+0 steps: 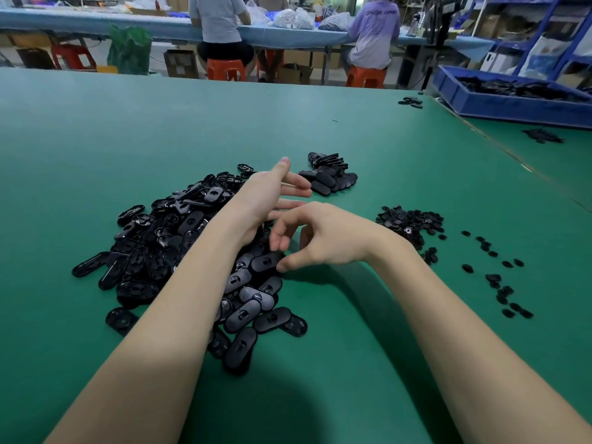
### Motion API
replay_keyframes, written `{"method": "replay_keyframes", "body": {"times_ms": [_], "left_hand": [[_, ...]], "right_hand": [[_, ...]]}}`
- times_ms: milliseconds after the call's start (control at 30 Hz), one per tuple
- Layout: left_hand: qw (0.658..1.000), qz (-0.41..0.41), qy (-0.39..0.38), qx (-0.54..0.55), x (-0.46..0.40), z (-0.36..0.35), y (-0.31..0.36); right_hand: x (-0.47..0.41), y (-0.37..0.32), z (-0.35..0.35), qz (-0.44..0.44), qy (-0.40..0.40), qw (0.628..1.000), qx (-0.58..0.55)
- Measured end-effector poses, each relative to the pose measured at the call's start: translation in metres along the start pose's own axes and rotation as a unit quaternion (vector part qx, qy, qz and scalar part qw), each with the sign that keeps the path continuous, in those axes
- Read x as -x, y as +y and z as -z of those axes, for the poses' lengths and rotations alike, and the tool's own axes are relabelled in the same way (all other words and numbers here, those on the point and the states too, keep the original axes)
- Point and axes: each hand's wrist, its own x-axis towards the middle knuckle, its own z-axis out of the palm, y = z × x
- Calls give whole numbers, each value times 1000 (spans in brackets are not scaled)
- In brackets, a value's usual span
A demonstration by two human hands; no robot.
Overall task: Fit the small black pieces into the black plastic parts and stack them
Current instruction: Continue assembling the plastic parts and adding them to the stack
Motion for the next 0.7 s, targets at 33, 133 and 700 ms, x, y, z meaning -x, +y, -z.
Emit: {"method": "replay_keyframes", "body": {"times_ms": [33,133,700], "left_hand": [[1000,-1,-1,-6,-1,0,-1],[1000,-6,-4,-26,-2,-1,-2],[995,-22,-93,-23,7,-7,-1]], "right_hand": [[1,0,1,-5,-2,1000,-13],[3,2,7,-18,-3,998,-55],[30,26,40,-141,169,953,-207]]}}
